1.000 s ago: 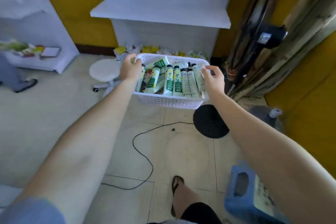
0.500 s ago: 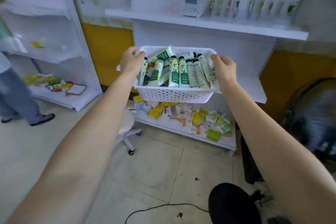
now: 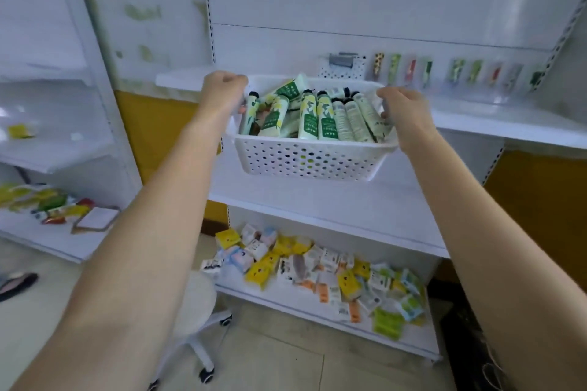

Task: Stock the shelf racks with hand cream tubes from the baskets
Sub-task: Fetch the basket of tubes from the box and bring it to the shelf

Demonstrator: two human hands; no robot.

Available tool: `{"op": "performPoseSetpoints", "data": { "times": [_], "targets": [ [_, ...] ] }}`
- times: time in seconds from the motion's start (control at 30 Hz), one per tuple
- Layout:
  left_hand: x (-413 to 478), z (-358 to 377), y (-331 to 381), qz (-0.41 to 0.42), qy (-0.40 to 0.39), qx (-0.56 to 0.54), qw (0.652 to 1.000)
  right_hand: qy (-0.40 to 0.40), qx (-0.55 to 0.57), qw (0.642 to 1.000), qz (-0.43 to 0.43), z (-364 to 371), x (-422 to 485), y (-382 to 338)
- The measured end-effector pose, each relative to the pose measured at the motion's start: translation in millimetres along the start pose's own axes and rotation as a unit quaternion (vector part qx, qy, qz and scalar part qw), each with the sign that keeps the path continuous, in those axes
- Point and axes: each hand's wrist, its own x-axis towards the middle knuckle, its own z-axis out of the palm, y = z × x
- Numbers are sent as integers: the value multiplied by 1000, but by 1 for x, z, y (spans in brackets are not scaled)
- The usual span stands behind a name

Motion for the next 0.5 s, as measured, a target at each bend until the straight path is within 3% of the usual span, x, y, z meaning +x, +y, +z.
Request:
{"op": "performPoseSetpoints", "data": {
  "times": [0.37, 0.5],
  "targets": [
    [170, 6, -16, -4, -5, -14, 1000, -21, -1, 999, -44, 111, 144, -18],
    [230, 0, -33, -17, 43, 9, 999, -75, -12, 996, -51, 166, 203, -24]
  ]
}}
